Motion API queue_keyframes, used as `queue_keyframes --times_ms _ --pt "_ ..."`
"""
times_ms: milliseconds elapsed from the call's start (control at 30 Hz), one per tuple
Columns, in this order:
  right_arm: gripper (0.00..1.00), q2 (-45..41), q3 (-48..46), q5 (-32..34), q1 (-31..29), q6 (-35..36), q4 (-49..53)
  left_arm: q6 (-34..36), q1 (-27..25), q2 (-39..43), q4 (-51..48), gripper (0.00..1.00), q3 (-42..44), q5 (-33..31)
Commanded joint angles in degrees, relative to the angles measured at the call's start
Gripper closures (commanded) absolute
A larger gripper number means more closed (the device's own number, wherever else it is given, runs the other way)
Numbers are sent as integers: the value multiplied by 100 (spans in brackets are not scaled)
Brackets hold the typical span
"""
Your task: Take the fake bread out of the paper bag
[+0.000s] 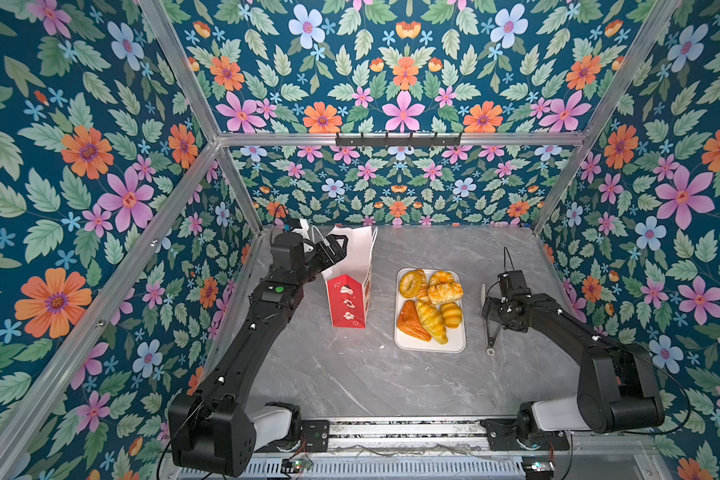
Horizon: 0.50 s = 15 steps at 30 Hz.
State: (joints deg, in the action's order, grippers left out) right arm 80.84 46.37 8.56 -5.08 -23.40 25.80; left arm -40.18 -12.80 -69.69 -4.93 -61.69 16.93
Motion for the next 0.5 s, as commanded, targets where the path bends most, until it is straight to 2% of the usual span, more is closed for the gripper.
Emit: queue_keyframes --times_ms 0,367,467 --pt "13 -49 -14 40 -1 37 -38 317 61 208 -463 0 -155 -371" --pt "12 -160 -40 187 -3 2 -116 861 199 1178 -1556 0 -842 -1127" --pt "12 -420 -112 395 -8 17 -204 1162 199 1614 -1773 0 -1042 -1813"
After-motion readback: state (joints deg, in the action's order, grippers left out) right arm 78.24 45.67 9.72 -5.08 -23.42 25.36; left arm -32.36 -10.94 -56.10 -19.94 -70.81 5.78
